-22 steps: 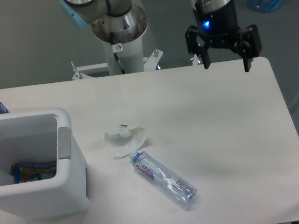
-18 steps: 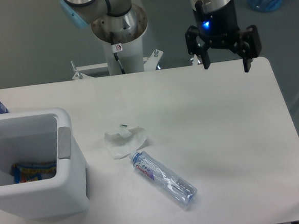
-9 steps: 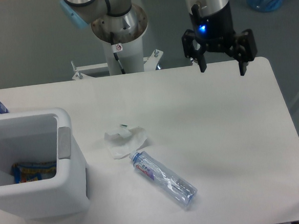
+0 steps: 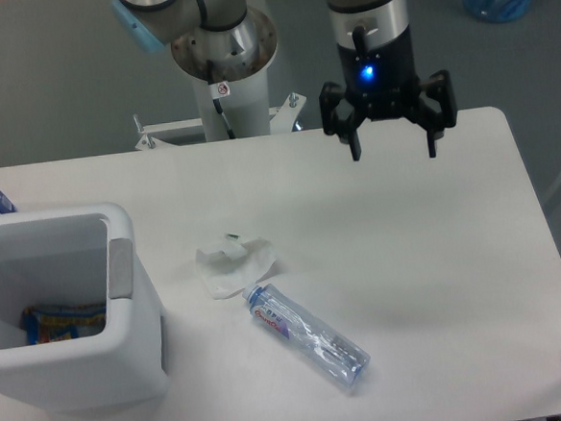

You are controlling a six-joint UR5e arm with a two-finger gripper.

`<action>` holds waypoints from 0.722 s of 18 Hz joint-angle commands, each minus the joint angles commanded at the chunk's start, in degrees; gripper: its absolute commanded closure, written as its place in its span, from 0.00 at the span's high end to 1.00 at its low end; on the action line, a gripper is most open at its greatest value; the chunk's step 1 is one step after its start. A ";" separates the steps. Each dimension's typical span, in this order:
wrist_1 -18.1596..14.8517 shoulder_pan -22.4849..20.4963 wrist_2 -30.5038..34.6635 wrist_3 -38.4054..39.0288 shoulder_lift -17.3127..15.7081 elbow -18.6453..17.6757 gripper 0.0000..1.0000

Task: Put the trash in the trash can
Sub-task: 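Move the open gripper toward the clear plastic water bottle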

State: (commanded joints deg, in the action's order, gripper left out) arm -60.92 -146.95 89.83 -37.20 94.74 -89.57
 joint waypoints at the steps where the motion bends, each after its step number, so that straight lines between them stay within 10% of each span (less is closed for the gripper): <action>1: 0.79 0.52 -0.87 3.33 1.14 0.70 1.00; 13: 4.58 1.50 -6.85 33.05 14.85 4.04 1.00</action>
State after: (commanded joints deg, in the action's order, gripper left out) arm -56.34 -145.46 82.98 -4.15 109.59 -85.52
